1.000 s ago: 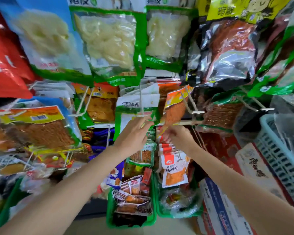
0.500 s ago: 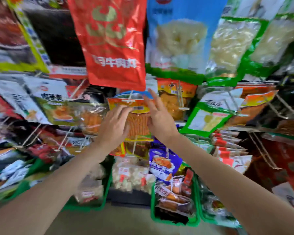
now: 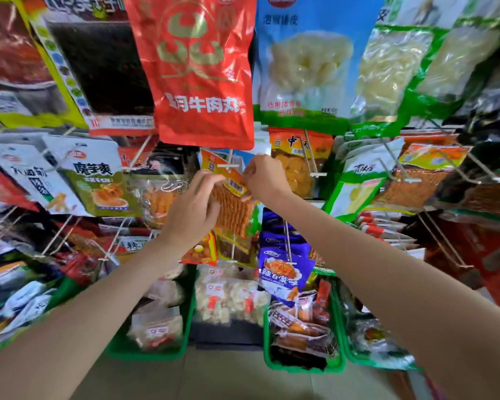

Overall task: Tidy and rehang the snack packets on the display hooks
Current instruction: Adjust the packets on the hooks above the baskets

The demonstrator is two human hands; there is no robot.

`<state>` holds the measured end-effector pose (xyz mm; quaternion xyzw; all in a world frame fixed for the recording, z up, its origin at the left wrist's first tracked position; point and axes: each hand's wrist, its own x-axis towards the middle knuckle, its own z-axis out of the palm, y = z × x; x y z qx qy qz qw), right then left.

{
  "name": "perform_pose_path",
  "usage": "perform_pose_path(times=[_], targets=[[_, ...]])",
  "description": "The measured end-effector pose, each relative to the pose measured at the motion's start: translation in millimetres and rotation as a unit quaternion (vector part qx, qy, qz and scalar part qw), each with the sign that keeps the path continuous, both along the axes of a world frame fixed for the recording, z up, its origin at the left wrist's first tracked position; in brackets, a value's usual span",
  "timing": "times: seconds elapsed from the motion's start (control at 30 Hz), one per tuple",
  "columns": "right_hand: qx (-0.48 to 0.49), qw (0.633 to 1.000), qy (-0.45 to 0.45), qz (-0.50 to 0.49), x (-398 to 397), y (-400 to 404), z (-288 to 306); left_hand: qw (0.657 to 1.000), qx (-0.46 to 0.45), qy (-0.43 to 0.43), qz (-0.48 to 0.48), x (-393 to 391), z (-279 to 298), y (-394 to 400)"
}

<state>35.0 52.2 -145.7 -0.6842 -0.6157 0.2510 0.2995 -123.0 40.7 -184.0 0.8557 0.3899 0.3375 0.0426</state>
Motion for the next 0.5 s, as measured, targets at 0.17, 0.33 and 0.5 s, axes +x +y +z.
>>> perform_pose_path(times=[0.17,0.33,0.5], targets=[[0.009,0.995,0.033,0.093,14.5,-29.7,18.7,0.997,0.071,-0.025,-0.004,13.7,15.5,-10.0],[-0.044,0.986,-0.037,0.155,65.9,-57.0,37.6,0.997,0.052,-0.038,-0.052,63.6,9.3,-26.3],[-0.099,0.988,-0.014,0.121,160.4,-90.8,16.6,0.985,-0.136,-0.047,-0.099,147.1,-10.3,-39.7]])
